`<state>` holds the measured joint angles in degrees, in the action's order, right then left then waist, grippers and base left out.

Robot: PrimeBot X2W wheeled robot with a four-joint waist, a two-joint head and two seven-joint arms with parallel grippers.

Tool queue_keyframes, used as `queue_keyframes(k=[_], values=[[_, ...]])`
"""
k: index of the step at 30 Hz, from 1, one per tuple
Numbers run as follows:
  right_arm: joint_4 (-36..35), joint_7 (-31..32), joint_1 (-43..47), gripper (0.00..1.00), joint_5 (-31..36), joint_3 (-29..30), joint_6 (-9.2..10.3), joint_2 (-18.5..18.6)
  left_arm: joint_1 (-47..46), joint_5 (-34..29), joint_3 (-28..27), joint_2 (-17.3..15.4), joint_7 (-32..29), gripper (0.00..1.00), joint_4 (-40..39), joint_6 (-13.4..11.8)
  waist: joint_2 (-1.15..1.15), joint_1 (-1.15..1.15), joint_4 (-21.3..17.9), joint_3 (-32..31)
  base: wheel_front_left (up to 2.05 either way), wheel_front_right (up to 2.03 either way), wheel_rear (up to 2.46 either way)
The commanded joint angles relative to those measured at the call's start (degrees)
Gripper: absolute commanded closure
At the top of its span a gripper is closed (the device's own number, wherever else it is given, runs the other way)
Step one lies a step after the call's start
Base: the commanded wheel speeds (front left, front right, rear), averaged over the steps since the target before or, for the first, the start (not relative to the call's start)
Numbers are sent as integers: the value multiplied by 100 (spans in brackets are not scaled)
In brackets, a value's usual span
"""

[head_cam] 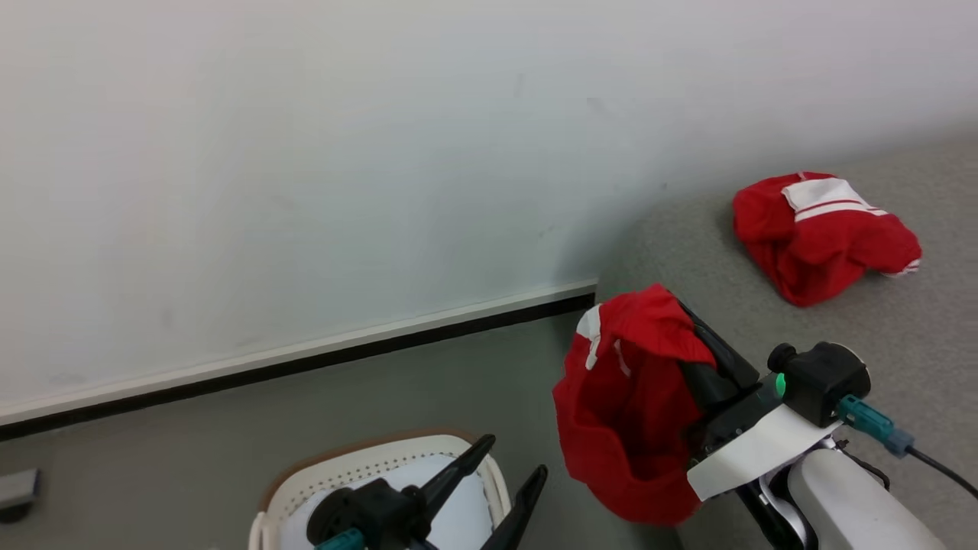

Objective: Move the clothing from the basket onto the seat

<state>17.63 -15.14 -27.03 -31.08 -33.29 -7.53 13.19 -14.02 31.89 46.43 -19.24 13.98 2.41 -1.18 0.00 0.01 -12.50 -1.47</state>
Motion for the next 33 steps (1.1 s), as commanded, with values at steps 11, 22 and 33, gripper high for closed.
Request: queue_keyframes(k=[11,22,33], values=[[-329,0,165,100,284,487,9,26,-160,-123,-20,-12,60,0,43,73,0,-1,-901,239,0,0,0],[-169,3,-372,100,765,1620,9,-225,-295,-115,-11,-44,23,0,-33,119,0,-1,-783,731,0,0,0],[596,410,-3319,100,1874,4362,9,-15,-948,-108,-207,-244,-3,0,-126,417,0,-1,368,2348,0,0,0]])
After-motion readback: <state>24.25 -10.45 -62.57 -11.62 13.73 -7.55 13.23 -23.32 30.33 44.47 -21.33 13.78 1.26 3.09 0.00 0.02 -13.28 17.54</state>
